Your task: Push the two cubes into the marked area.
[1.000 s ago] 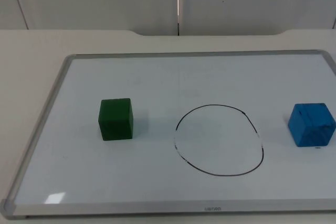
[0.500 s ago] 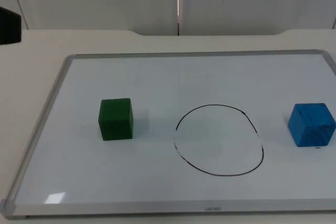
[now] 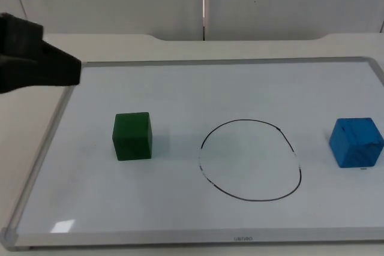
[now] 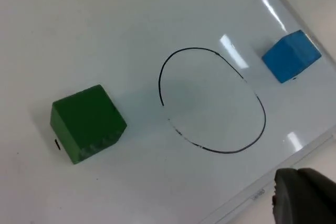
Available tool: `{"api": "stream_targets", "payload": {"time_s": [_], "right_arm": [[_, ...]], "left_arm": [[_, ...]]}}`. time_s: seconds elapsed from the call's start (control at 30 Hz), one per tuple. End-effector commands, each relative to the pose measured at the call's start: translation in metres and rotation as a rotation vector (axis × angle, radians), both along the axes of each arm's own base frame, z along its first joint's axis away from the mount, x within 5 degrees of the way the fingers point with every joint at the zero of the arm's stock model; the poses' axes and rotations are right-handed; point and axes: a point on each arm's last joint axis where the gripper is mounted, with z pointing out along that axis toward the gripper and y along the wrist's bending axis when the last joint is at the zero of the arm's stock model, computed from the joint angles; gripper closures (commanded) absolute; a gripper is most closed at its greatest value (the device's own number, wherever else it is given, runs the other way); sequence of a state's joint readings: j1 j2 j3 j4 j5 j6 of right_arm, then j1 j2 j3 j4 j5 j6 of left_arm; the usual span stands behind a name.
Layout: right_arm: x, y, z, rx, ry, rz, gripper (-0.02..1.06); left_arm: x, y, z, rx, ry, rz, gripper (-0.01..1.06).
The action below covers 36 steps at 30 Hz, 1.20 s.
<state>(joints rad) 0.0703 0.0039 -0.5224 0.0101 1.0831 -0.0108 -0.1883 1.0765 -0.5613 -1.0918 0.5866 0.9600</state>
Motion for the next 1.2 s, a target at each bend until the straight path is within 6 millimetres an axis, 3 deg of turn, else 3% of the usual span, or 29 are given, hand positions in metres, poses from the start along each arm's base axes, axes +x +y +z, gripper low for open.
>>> {"api": "stream_targets", "payload": {"time_s": [0.0, 0.43, 0.87, 1.17], "right_arm": [[0.0, 0.0, -0.001, 0.002, -0.003, -0.003, -0.01], [0.0, 0.0, -0.001, 0.001, -0.001, -0.003, -0.01], [0.0, 0.0, -0.001, 0.001, -0.003, -0.001, -0.01], [0.0, 0.0, -0.001, 0.001, -0.003, -0.003, -0.01]], "left_arm": [[0.008, -0.007, -0.004, 0.002, -0.005, 0.033, 1.05], [0.049, -0.007, -0.062, 0.129, 0.128, 0.233, 1.05], [0.077, -0.013, -0.075, 0.154, 0.158, 0.263, 1.05], [0.089, -0.013, -0.102, 0.208, 0.224, 0.279, 1.05]]}}
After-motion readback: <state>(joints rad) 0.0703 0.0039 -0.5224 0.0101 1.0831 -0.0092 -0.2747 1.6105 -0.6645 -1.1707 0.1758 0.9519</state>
